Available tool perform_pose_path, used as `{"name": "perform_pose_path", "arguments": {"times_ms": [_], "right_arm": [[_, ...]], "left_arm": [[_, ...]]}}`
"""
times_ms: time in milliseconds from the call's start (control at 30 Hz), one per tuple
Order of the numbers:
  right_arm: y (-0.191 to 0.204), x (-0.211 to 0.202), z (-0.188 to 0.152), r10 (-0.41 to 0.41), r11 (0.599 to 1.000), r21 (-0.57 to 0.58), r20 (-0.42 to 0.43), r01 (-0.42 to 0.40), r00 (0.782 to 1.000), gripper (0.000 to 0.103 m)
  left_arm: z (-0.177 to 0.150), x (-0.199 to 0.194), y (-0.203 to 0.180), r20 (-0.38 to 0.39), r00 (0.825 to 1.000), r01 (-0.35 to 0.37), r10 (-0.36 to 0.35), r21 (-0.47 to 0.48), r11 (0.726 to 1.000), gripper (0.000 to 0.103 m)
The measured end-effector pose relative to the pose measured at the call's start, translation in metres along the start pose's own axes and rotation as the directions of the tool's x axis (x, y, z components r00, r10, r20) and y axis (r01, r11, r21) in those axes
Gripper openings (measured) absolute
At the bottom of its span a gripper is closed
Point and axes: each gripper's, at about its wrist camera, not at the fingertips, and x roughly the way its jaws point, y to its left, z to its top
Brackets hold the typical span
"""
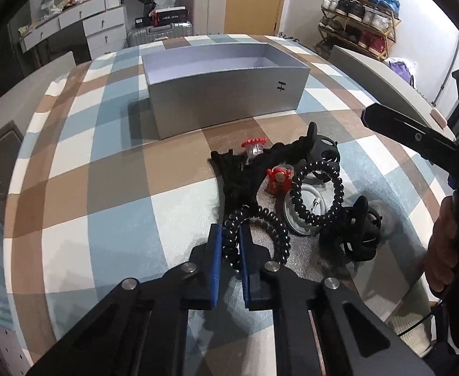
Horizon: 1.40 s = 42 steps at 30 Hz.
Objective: Organize jewelry
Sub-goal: 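Close the left gripper on the black coiled hair tie while the right gripper grasps the white disc, then lift the hair tie with the left gripper while the right gripper holds the disc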
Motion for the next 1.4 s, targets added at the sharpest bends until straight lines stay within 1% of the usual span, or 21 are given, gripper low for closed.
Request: {"name": "perform_pose_path", "arguments": {"times_ms": [67,100,167,300,400,500,633,767,867,1000,1067,1133,1167,1200,1233,1267,1300,1333,1400], "right_arm": [[-0.004,-0.004,-0.001,-0.021,1.0,0.003,-0.006,0.021,1.0,0.039],[-0.005,-0.007,-0.002,-0.035,0.999,0.001,-0.006,0.035,0.999,0.041],[-0.007,-0.013,-0.004,-0.058,0.998,-0.006,-0.011,0.058,0.998,0.041],[-0.011,-0.023,-0.014,-0.088,0.996,-0.015,-0.042,0.087,0.995,0.041],[-0.007,-0.03,-0.024,-0.093,0.995,-0.044,-0.083,0.09,0.992,0.041],[0.001,-0.037,-0.033,-0.088,0.993,-0.082,-0.12,0.079,0.989,0.042],[0.012,-0.038,-0.052,-0.139,0.979,-0.175,-0.176,0.109,0.975,0.043],[0.013,-0.034,-0.072,-0.18,0.968,-0.212,-0.23,0.131,0.956,0.043],[0.013,-0.034,-0.079,-0.224,0.956,-0.237,-0.219,0.171,0.95,0.043],[0.013,-0.03,-0.079,-0.245,0.952,-0.237,-0.208,0.194,0.947,0.043],[0.018,-0.026,-0.08,-0.273,0.938,-0.271,-0.204,0.214,0.94,0.043],[0.027,-0.022,-0.084,-0.318,0.908,-0.343,-0.191,0.24,0.929,0.043],[0.031,-0.021,-0.086,-0.327,0.897,-0.368,-0.182,0.245,0.927,0.042],[0.034,-0.022,-0.088,-0.327,0.891,-0.383,-0.173,0.243,0.929,0.038],[0.035,-0.022,-0.088,-0.321,0.892,-0.385,-0.176,0.235,0.93,0.033],[0.035,-0.022,-0.088,-0.316,0.895,-0.381,-0.178,0.23,0.932,0.031],[0.035,-0.023,-0.088,-0.307,0.9,-0.375,-0.181,0.223,0.934,0.021],[0.034,-0.024,-0.088,-0.313,0.899,-0.372,-0.177,0.231,0.933,0.007],[0.029,-0.024,-0.086,-0.312,0.905,-0.352,-0.174,0.237,0.934,0.007]], "left_arm": [[0.0,-0.002,0.0,0.008,1.0,-0.015,0.015,0.003,1.0,0.006],[-0.001,-0.005,-0.001,0.019,0.999,-0.032,0.032,0.01,0.999,0.006],[-0.002,-0.007,-0.001,0.029,0.999,-0.041,0.041,0.018,0.999,0.006],[-0.007,-0.011,-0.003,0.039,0.997,-0.066,0.065,0.026,0.997,0.006],[-0.011,-0.016,0.0,0.045,0.997,-0.06,0.059,0.016,0.998,0.006],[-0.015,-0.019,0.004,0.043,0.997,-0.069,0.069,0.001,0.998,0.006],[-0.021,-0.024,0.014,0.042,0.996,-0.076,0.077,-0.041,0.996,0.006],[-0.026,-0.03,0.018,0.057,0.995,-0.079,0.083,-0.073,0.994,0.006],[-0.027,-0.033,0.018,0.064,0.994,-0.083,0.089,-0.08,0.993,0.006],[-0.026,-0.033,0.02,0.063,0.994,-0.077,0.084,-0.104,0.992,0.006],[-0.025,-0.033,0.02,0.064,0.994,-0.076,0.084,-0.11,0.991,0.006],[-0.024,-0.034,0.02,0.066,0.994,-0.074,0.082,-0.113,0.991,0.006],[-0.024,-0.034,0.02,0.067,0.994,-0.075,0.083,-0.114,0.991,0.006],[-0.024,-0.033,0.02,0.068,0.994,-0.075,0.083,-0.115,0.99,0.006],[-0.024,-0.033,0.021,0.068,0.994,-0.075,0.084,-0.116,0.99,0.006],[-0.024,-0.034,0.021,0.069,0.994,-0.076,0.084,-0.118,0.99,0.006],[-0.024,-0.034,0.022,0.07,0.994,-0.074,0.083,-0.12,0.99,0.006],[-0.024,-0.034,0.022,0.069,0.994,-0.074,0.083,-0.122,0.99,0.006],[-0.023,-0.033,0.021,0.066,0.994,-0.076,0.084,-0.119,0.99,0.006]]}}
